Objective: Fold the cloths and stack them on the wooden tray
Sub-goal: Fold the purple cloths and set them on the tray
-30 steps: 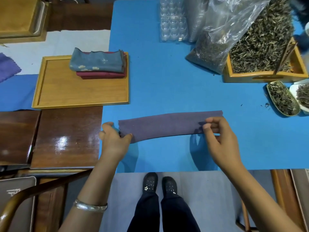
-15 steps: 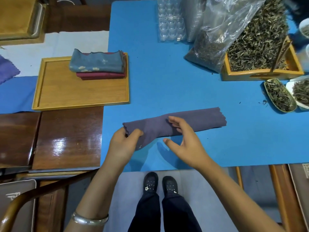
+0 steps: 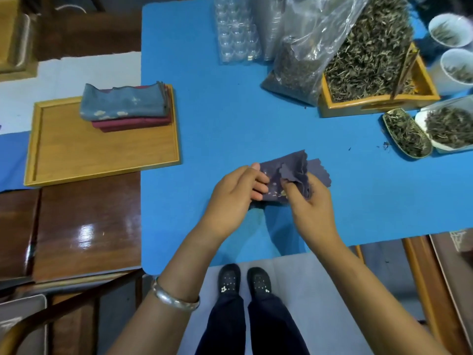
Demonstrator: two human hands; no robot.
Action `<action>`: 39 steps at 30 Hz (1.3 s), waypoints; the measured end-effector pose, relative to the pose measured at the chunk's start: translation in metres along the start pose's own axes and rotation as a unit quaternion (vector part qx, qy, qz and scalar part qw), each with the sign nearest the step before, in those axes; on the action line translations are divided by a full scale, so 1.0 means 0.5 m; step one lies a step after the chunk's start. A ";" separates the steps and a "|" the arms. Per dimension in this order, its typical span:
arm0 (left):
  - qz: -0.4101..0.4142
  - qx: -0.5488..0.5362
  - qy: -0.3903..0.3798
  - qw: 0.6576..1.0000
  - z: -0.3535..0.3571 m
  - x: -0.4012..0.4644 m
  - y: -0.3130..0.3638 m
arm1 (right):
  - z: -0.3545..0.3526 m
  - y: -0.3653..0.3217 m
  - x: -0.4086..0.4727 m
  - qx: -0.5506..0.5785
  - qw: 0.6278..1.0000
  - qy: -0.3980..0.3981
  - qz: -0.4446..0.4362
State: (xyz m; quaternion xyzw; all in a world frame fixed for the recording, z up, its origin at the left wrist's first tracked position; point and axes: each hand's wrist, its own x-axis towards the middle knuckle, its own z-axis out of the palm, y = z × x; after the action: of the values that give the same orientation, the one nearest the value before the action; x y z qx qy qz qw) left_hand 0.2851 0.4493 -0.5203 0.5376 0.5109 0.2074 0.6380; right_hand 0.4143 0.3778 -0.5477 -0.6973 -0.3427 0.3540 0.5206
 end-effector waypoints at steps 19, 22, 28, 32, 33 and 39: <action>-0.064 0.148 0.132 0.978 0.102 0.057 -0.039 | -0.117 0.074 0.084 -0.239 0.970 0.038 0.013; -0.059 0.088 0.075 0.992 0.091 0.061 -0.041 | -0.123 0.072 0.083 -0.267 0.963 0.020 0.017; -0.082 -0.246 -0.087 0.962 0.042 0.020 -0.028 | -0.138 0.027 0.050 -0.034 0.992 -0.024 0.115; -0.091 -0.323 -0.096 0.937 0.013 -0.014 0.003 | -0.123 -0.003 0.010 0.222 0.927 -0.135 0.269; -0.090 -0.325 -0.100 0.936 0.004 -0.024 0.016 | -0.118 -0.015 0.002 0.246 0.907 -0.163 0.299; -0.076 -0.263 -0.074 0.959 -0.087 -0.061 0.086 | -0.088 -0.109 0.002 0.296 0.883 -0.222 0.289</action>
State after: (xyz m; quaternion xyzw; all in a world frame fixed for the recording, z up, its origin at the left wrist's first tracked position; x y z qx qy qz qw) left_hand 0.2473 0.4592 -0.4644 0.3239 0.4293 0.2452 0.8066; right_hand 0.4462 0.3694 -0.4857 -0.4818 -0.1117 0.7196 0.4874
